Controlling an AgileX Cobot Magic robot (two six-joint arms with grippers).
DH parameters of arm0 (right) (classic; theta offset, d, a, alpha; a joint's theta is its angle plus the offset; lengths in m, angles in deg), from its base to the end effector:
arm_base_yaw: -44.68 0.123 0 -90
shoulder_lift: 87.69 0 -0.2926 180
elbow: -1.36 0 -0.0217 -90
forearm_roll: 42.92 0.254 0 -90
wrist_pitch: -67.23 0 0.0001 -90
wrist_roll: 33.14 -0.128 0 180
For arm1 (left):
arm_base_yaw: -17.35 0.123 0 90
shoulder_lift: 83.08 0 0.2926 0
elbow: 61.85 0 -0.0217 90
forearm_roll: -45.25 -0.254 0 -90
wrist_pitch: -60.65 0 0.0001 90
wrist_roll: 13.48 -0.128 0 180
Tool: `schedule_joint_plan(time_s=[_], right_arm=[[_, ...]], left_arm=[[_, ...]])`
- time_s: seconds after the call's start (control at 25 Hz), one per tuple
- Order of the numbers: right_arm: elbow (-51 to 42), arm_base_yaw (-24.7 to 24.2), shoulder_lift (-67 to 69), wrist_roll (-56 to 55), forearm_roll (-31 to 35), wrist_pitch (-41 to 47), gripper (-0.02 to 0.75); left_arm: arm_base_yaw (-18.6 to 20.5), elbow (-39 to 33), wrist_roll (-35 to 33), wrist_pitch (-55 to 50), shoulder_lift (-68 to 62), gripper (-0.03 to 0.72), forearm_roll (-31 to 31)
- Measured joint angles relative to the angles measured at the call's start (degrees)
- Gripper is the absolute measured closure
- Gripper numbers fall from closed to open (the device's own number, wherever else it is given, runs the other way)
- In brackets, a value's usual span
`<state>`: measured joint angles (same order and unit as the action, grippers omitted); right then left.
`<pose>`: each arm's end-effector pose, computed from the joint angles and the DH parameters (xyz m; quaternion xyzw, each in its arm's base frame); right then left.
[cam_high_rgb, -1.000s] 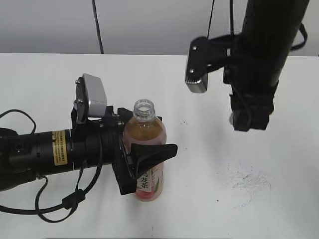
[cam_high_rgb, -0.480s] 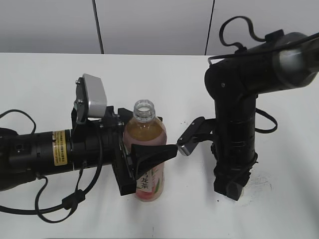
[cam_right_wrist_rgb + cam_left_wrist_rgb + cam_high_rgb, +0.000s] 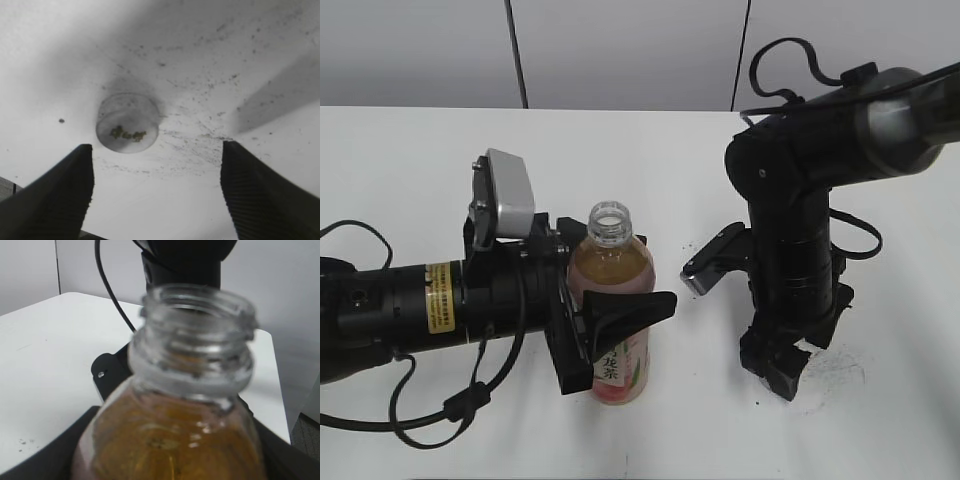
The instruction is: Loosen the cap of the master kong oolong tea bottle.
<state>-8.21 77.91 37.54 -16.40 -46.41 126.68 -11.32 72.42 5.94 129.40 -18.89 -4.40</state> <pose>0.2821 0.1768 0.0745 0.4358 -0.8911 0.0416 0.1192 0.2340 -0.2315 0.1327 0.4318 0.6244 -0.4180 0.4989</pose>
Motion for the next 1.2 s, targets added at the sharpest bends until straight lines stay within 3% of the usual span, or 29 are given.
schedule_joint_plan(time_s=[0.12,0.28,1.2], right_arm=[[0.9,0.0,0.0,-1.1,-0.3,1.7,0.200],[2.0,0.0,0.0,-2.2,-0.3,2.1,0.223],[3.1,0.0,-5.4,-3.1,-0.3,1.0,0.226]], left_arm=[[0.0,0.0,-1.0,0.1,0.0,0.235,-0.2],[0.0,0.0,-2.0,0.1,0.1,0.184,-0.2],[0.0,0.0,-2.4,0.5,9.2,0.139,5.0]])
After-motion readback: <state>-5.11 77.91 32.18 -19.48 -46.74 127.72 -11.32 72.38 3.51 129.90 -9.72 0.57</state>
